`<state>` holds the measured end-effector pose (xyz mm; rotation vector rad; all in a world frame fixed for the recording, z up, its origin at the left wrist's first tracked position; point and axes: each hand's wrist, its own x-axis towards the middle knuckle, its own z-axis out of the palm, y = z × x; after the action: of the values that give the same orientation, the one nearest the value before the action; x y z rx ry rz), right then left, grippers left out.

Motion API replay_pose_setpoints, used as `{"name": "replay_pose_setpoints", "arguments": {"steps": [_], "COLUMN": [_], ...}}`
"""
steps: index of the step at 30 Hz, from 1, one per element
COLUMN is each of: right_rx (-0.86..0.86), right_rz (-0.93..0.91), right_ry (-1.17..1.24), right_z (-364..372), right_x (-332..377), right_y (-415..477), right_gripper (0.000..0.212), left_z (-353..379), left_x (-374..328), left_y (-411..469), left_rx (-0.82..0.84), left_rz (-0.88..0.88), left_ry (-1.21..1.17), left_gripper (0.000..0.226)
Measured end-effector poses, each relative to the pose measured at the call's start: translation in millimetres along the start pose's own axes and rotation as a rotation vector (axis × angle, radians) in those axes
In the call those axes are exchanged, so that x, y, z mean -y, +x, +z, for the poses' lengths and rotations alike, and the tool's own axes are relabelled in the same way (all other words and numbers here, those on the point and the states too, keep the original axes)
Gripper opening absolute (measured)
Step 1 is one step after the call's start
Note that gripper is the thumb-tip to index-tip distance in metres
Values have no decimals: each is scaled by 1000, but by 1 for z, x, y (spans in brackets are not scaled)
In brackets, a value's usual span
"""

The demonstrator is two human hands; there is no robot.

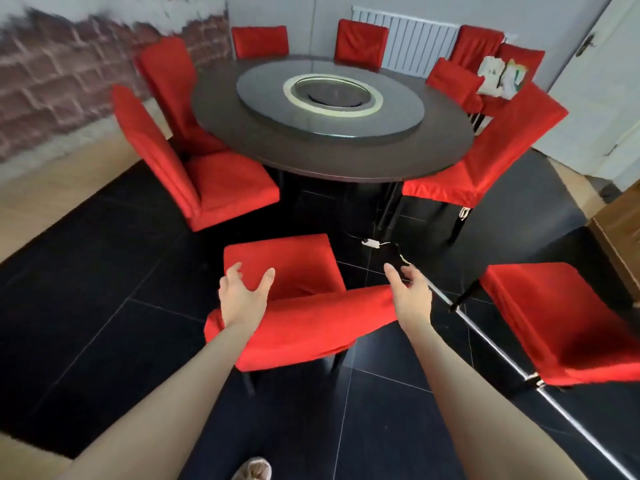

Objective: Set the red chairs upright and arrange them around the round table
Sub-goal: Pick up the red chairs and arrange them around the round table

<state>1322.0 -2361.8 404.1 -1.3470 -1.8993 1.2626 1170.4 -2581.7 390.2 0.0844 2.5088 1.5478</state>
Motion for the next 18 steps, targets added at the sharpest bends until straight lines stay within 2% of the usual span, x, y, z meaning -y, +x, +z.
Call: {"name": "replay_pose_setpoints", "arguments": {"steps": [8,13,18], "right_rx": [77,106,100], "right_rz": [-1,14,47], "right_ry": [-148,-136,-126], "right_z": [-6,8,20], "right_x": [-36,-50,-64], "right_y": [-3,17,32], "right_gripper": [63,68,70], "left_z": [-8,10,28], "left_x": [48,66,79], "left_y": [-38,-32,-23], "left_rx": [-197,-251,-241], "left_rz": [-127,-168,-227], "left_ry": [82,92,101], "left_gripper": [75,77,88]}}
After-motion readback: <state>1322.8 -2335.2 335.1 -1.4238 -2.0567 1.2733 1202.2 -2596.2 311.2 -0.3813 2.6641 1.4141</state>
